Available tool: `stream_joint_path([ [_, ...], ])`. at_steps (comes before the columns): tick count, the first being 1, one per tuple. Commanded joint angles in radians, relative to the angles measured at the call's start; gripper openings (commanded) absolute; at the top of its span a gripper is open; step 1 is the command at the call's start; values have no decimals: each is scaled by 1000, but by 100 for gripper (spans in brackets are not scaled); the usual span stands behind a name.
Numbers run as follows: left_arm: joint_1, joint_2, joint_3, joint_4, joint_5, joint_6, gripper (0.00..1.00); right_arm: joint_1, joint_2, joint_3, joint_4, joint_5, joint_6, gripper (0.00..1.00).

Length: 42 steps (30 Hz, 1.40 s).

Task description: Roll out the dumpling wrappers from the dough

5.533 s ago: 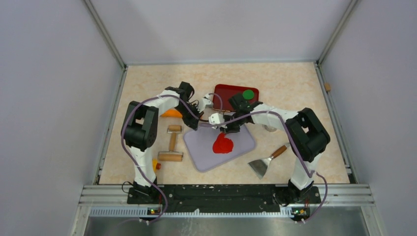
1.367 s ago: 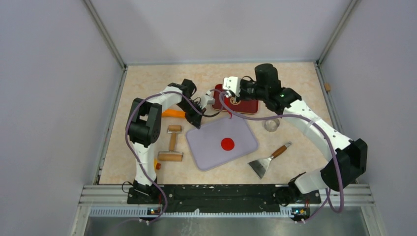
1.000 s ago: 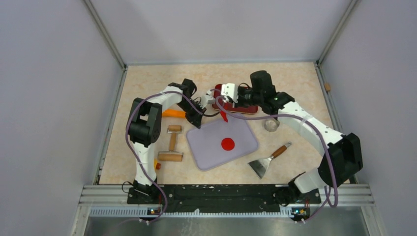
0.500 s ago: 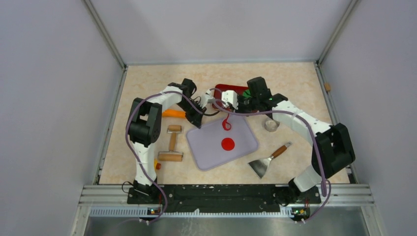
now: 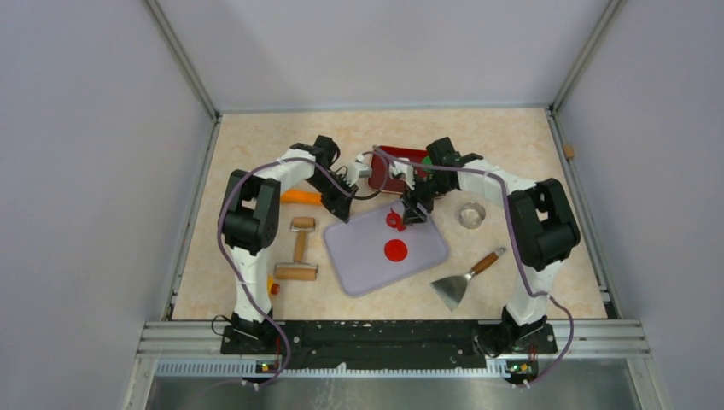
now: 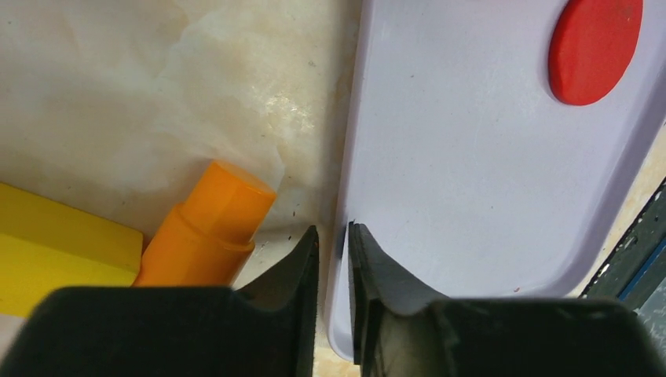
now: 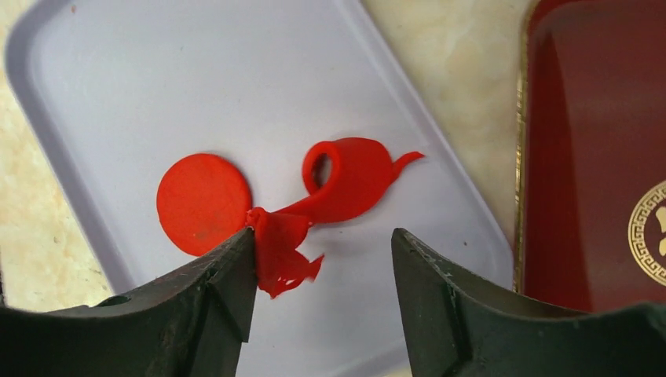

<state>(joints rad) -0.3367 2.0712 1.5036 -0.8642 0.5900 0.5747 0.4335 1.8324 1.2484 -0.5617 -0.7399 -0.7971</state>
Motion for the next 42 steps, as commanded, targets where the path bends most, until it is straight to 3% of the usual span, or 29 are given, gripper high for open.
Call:
stream_joint_path([
  [1,15,-19,4,25,55,-24,27,-69,50,114,-42,-193,148,67],
  [6,24,-42,10,72,99,-136,43,-81,32,102,-6,-192,160,70],
  [10,33,-81,40,156,121,-406,52,-77,-32,24,68,-157,91,74],
  [15,41,-111,26,325,301,-764,58,-57,-158,-115,271,-63,42,73],
  [17,41,-104,26,351,325,-813,59,-55,-199,-140,331,-26,60,72],
  [23,41,-127,58,304,193,-709,58,-57,-334,-133,378,84,197,69],
  [27,41,-194,108,256,66,-623,57,-92,-368,-73,178,102,205,67],
  [29,38,-288,74,325,-13,-618,58,-137,-349,-7,5,72,189,67],
  [33,32,-545,-176,731,-112,-593,62,-275,-302,122,-335,-14,36,64],
  [34,27,-573,-199,763,-118,-585,64,-307,-314,120,-392,-29,-27,64],
  [38,-25,-579,-226,670,-166,-464,63,-407,-391,101,-513,71,-188,67],
  [42,-134,-670,-260,720,-194,-429,63,-583,-498,108,-435,40,-74,69],
])
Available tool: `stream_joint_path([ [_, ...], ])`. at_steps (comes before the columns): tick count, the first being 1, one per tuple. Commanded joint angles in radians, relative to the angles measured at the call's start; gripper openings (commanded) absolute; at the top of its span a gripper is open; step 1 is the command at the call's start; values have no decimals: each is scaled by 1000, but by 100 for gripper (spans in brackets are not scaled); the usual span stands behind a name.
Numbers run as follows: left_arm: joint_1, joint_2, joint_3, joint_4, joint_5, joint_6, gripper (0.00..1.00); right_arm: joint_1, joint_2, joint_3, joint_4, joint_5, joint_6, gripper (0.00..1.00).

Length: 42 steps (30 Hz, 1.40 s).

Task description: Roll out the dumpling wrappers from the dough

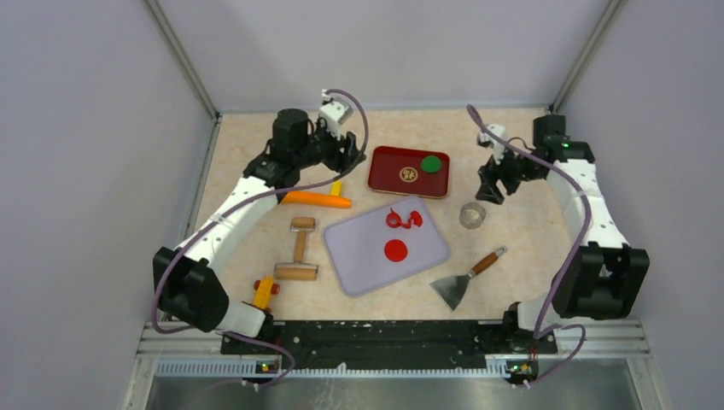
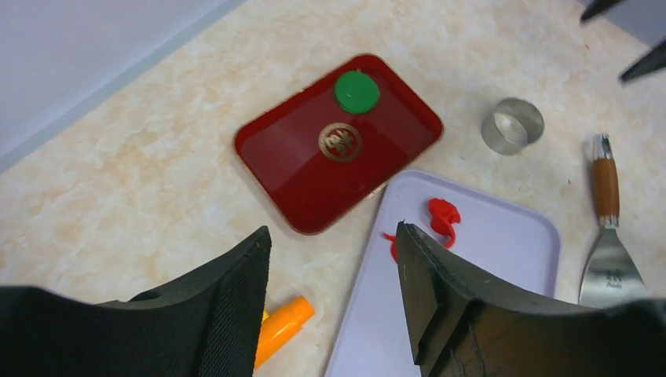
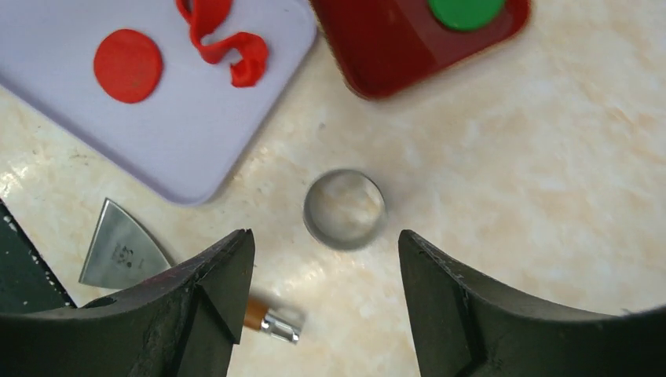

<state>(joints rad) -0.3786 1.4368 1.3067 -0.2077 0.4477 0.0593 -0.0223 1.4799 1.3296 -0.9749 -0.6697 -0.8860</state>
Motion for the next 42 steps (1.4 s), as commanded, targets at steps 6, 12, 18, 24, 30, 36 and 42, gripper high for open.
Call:
stream_joint_path([
  [6,-170,16,-74,3,-80,152,67,-255,-357,-306,546,-1,491,99],
  [12,-167,30,-12,-58,-101,99,68,-223,-244,-155,129,-181,111,92],
  [18,-148,47,6,-142,-79,138,69,-77,8,-48,-376,167,-363,60],
  [24,-145,71,29,-177,-28,125,69,10,-92,-300,-126,378,-617,60],
  [30,-141,93,51,-203,-26,146,70,93,-51,-350,-90,390,-741,59],
  [36,-126,104,65,-218,-40,159,71,121,-5,-377,-146,400,-821,55],
  [42,-113,106,61,-226,-74,166,71,126,-27,-424,-196,398,-862,55],
])
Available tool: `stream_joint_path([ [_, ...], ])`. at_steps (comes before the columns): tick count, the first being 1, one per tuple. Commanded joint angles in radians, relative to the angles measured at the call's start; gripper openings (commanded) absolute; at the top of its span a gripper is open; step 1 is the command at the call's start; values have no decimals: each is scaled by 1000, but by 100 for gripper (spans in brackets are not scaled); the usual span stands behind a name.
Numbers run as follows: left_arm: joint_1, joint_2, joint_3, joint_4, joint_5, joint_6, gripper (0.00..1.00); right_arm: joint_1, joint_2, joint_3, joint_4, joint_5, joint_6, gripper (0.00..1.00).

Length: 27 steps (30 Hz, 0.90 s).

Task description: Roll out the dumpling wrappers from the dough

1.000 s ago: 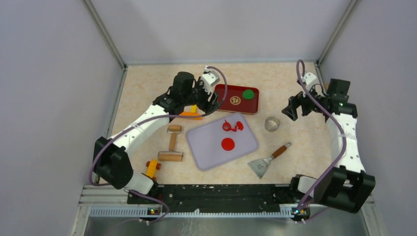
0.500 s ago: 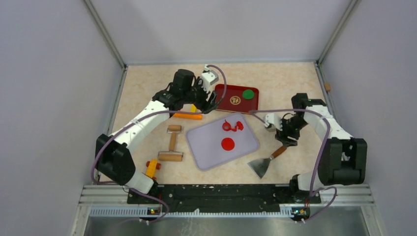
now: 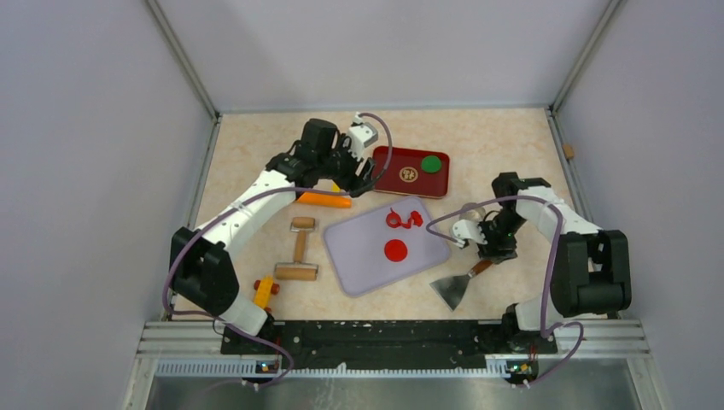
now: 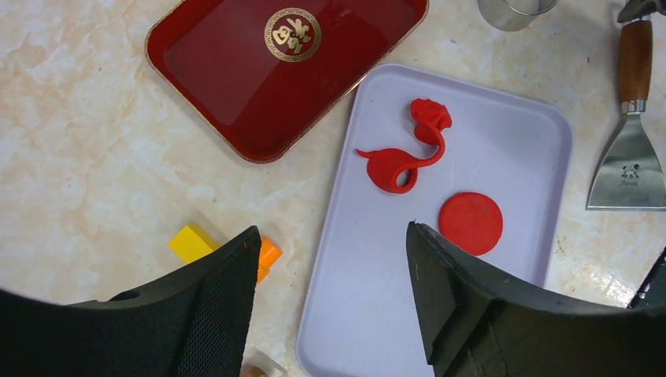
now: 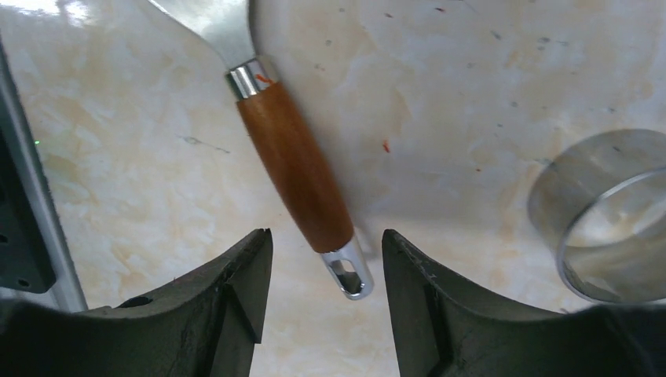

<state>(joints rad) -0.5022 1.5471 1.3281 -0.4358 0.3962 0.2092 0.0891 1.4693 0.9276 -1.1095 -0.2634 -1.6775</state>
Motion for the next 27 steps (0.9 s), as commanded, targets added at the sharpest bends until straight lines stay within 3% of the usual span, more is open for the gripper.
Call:
stream_joint_path([
  [1,13,-3,38,3,-25,17,72,15,-21,-32,-60,-5,-72,55],
  [13,16,15,41,17,-13,15,72,19,-9,-135,141,-23,40,46],
  [17,17,5,17,35,20,27,70,20,-40,-169,166,-20,45,34],
  [20,18,-2,-5,43,111,59,70,20,-115,-147,100,-45,43,19],
  [27,13,-10,-49,140,342,82,69,17,-390,17,-173,-145,-50,0],
])
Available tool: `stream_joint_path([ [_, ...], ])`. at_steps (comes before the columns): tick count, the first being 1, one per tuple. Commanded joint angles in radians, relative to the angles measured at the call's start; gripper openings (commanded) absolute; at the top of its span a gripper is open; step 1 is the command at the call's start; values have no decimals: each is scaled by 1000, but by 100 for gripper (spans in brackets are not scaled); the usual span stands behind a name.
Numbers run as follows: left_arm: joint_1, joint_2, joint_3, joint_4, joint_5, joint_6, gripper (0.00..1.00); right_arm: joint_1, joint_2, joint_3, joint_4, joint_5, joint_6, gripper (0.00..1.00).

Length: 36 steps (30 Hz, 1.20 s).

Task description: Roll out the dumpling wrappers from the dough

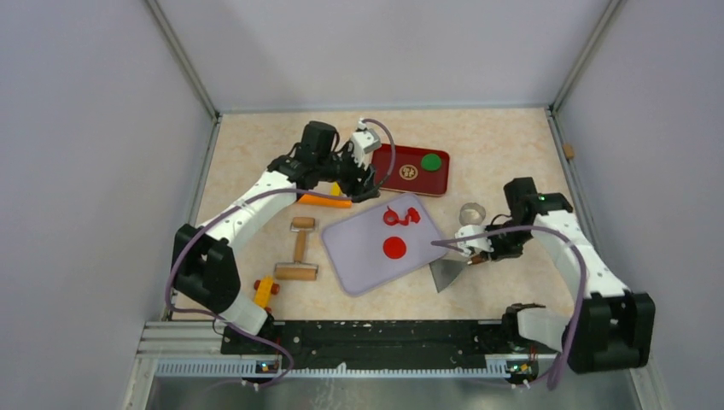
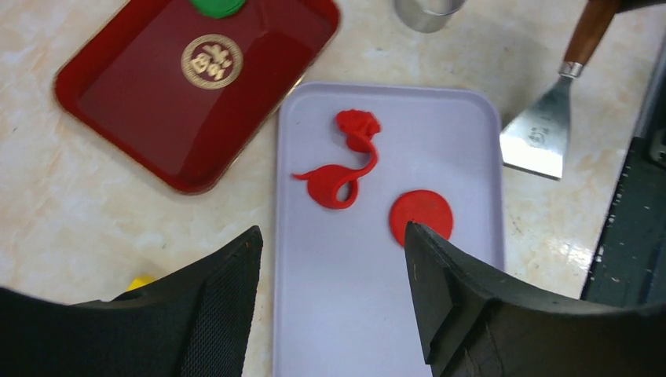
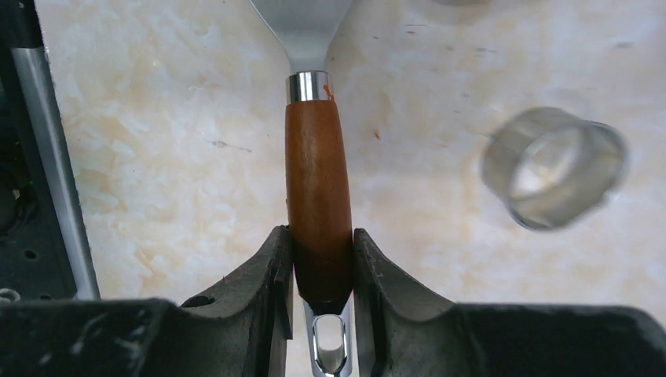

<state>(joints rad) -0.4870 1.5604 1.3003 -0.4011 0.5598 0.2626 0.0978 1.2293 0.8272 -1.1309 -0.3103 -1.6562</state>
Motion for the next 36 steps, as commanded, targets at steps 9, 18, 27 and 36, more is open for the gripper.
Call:
stream_joint_path([
  [9,-43,139,182,65,500,-4,68,9,-224,220,-49,-246,54,0],
  [18,-89,266,272,149,624,-80,66,9,-213,338,-1,-351,132,0],
  [27,-137,394,403,111,673,-43,66,33,-258,309,186,-431,157,0],
  [36,-142,490,514,33,713,-40,57,87,-263,297,278,-426,9,0],
])
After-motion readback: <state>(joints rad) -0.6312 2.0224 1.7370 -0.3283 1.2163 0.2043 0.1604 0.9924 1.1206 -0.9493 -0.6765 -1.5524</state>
